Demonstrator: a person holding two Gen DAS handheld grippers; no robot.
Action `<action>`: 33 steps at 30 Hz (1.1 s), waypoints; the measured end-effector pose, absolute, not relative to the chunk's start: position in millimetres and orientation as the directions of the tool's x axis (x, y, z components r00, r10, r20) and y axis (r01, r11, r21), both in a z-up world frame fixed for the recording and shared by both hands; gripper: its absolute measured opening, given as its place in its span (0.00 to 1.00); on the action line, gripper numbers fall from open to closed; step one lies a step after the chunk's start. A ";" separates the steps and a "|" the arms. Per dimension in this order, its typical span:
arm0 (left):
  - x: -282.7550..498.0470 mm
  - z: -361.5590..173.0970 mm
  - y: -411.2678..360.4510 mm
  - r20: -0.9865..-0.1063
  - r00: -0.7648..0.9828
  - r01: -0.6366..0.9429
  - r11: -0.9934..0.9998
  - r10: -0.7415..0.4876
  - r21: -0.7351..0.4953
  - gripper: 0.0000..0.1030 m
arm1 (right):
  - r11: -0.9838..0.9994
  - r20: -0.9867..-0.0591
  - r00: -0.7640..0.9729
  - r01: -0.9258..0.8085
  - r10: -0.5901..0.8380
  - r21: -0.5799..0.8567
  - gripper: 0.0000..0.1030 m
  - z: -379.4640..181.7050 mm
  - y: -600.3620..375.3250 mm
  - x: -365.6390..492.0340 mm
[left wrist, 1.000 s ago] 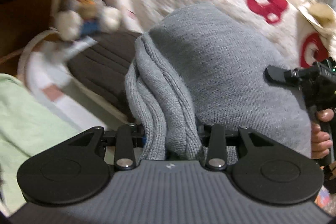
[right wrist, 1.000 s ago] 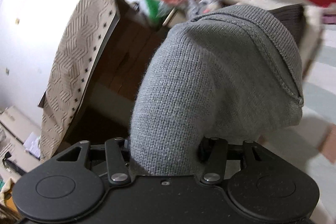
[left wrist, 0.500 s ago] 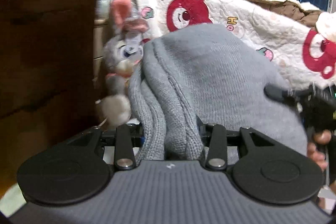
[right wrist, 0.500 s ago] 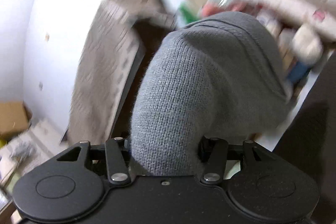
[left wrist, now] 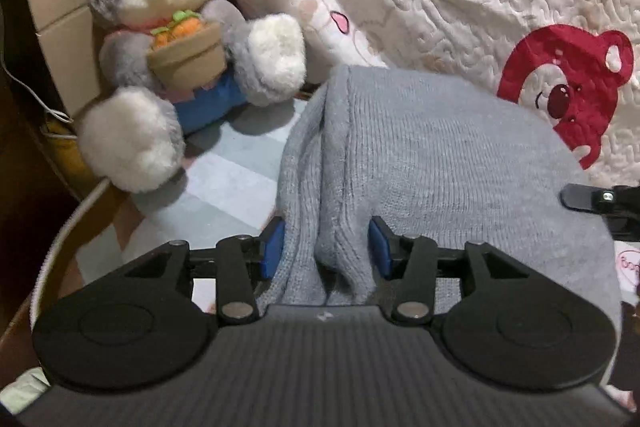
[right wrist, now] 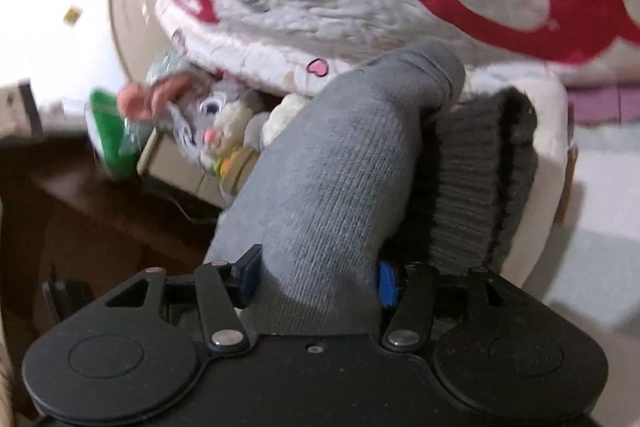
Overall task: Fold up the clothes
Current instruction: 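Lift the folded sweater with both grippers and carry it toward the clothes stack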
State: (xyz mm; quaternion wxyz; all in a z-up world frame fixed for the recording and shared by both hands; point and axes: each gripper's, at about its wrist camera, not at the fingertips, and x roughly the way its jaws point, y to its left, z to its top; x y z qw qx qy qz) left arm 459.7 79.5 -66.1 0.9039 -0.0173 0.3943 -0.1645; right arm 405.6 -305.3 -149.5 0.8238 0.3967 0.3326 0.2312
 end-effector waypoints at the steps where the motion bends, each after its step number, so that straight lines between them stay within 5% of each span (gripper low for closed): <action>1: 454.5 -65.2 84.9 -0.694 0.648 0.273 0.947 -0.312 -0.172 0.44 | 0.591 -0.371 0.669 -0.126 0.644 0.797 0.64 -148.0 -304.3 398.8; 8: 407.4 -55.2 131.0 -0.584 0.750 0.172 0.944 -0.310 -0.280 0.44 | 0.553 -0.331 0.706 -0.103 0.626 0.827 0.65 -153.9 -299.7 391.3; 13: 366.3 -74.1 165.6 -0.475 0.748 0.091 0.781 -0.463 -0.618 0.62 | 0.493 -0.299 0.706 -0.081 0.642 0.866 0.65 -162.0 -311.9 378.5; 23: 347.5 -108.4 157.9 -0.337 0.827 0.112 0.719 -0.450 -0.686 0.63 | 0.569 -0.365 0.659 -0.115 0.657 0.815 0.67 -150.5 -296.1 369.7; 28: 344.7 -121.7 161.9 -0.348 0.834 0.108 0.745 -0.429 -0.658 0.64 | 0.588 -0.376 0.668 -0.114 0.642 0.801 0.74 -156.1 -284.3 379.4; 33: 357.4 -132.6 155.2 -0.359 0.756 0.151 0.679 -0.548 -0.719 0.62 | 0.549 -0.345 0.687 -0.094 0.639 0.830 0.84 -168.0 -285.8 400.0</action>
